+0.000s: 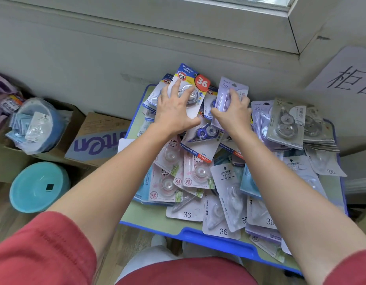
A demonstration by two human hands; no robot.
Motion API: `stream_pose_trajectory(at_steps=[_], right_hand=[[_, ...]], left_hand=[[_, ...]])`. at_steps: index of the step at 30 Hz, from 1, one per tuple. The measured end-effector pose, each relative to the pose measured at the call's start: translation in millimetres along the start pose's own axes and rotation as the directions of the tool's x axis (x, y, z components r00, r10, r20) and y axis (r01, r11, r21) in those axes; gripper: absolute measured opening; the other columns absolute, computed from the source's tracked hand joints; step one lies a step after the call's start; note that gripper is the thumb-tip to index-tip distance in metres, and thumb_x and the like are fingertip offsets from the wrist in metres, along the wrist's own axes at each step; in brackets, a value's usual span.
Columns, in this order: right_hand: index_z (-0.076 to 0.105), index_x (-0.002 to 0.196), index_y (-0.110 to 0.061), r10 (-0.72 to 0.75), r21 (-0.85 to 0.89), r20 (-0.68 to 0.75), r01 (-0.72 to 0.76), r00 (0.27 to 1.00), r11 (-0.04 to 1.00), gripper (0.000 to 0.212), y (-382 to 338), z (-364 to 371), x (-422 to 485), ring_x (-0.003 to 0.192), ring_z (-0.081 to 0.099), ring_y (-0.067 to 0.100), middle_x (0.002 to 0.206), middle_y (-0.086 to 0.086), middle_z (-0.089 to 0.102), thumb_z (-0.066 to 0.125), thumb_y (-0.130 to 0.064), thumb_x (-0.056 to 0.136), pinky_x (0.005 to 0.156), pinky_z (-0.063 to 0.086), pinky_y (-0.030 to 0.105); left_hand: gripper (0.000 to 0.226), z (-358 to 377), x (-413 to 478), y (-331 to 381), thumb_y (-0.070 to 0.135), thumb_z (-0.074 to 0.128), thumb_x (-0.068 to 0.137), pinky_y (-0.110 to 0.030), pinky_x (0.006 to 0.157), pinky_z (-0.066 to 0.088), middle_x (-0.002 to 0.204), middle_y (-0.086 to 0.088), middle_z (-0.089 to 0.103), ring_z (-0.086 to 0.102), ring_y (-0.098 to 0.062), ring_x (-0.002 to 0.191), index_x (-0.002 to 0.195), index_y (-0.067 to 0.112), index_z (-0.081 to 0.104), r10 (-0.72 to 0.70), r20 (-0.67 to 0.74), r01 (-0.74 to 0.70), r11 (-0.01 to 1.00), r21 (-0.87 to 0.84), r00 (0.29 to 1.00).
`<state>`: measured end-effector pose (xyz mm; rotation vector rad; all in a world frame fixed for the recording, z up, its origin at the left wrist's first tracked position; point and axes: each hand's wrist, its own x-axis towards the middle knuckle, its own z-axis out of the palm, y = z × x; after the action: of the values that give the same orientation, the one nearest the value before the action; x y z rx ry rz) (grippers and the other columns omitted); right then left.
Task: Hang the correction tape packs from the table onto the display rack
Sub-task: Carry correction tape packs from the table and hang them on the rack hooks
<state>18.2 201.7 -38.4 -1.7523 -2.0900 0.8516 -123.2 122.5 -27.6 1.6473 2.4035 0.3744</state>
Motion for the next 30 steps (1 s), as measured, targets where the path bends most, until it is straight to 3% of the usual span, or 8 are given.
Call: stream_pose_trajectory(at_steps=[9, 17, 30], right_hand=[[0.027, 0.148, -0.023, -0.027, -0.017, -0.075, 0.026, 0.997, 1.000, 0.078, -6.9, 22.5, -79.3, 0.137, 0.024, 0.038, 0.152, 0.016, 0.020, 0.065, -0.035, 0.081, 0.108, 0.023, 0.039], [0.028, 0.148, -0.023, 0.018, -0.040, -0.075, -0.021, 0.997, 0.999, 0.077, -2.7, 59.4, -183.9, 0.133, 0.029, 0.039, 0.151, 0.018, 0.020, 0.065, -0.039, 0.082, 0.106, 0.028, 0.038], [0.020, 0.150, -0.018, -0.176, -0.095, -0.022, 0.173, 0.984, 0.980, 0.078, 34.4, 112.8, -353.2, 0.142, 0.012, 0.032, 0.155, 0.016, 0.014, 0.060, -0.034, 0.086, 0.111, 0.015, 0.035]], left_hand=[[0.084, -7.1, -68.1, -32.7, 0.045, 0.066, 0.076, -0.043, 0.117, 0.010, 0.159, -0.006, 0.012, 0.006, -0.033, 0.144, 0.149, 0.029, 0.027, 0.041, -0.032, -0.045, 0.991, -0.124, 0.999], [0.083, -8.8, -164.5, -75.4, 0.046, 0.064, 0.077, -0.044, 0.117, 0.013, 0.158, -0.002, 0.016, 0.010, -0.033, 0.143, 0.149, 0.029, 0.026, 0.093, 0.014, -0.090, 0.985, -0.147, 0.996], [0.083, 24.6, -342.7, -111.4, 0.044, 0.062, 0.076, -0.045, 0.114, 0.015, 0.157, -0.002, 0.018, 0.010, -0.035, 0.142, 0.149, 0.028, 0.026, -0.073, -0.015, 0.070, 0.986, -0.149, 0.997]])
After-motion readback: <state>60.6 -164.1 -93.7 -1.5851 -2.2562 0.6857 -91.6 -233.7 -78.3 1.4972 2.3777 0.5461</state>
